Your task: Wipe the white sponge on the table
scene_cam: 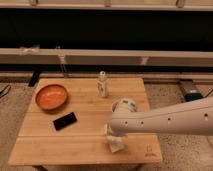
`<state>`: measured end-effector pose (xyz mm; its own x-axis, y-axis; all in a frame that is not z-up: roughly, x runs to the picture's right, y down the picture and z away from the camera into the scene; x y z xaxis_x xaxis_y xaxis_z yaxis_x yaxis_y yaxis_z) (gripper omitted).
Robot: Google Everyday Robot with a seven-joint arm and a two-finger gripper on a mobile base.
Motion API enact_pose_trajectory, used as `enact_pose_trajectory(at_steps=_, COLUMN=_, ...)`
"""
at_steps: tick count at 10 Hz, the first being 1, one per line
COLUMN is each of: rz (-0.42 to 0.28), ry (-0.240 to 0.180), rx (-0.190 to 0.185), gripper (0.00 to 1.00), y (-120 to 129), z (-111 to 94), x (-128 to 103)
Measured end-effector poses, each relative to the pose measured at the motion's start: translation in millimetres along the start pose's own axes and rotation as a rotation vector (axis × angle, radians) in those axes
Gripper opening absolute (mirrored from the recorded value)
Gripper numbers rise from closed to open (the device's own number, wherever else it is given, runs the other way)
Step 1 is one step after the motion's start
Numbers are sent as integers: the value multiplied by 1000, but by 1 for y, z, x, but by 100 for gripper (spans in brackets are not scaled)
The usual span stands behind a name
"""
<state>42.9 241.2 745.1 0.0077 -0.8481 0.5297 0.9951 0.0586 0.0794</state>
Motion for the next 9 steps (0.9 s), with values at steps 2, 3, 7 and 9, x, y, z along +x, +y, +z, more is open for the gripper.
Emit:
enact_pose_trajectory(at_steps=2, rz=-26, ry=4, rx=-9, gripper=80, y=0, z=17, x=-2)
enact_pose_trajectory(at_steps=3, rz=-36, ry=8, rx=-18, gripper=80, y=0, z=28, x=1)
enact_pose_trajectory(at_steps=7, rz=-59, ry=35, rx=-81, gripper=80, y=3, z=52, x=19)
enact_pose_trajectory(at_steps=9, rz=-59, ry=42, rx=-104, gripper=79, y=6, z=58, x=25)
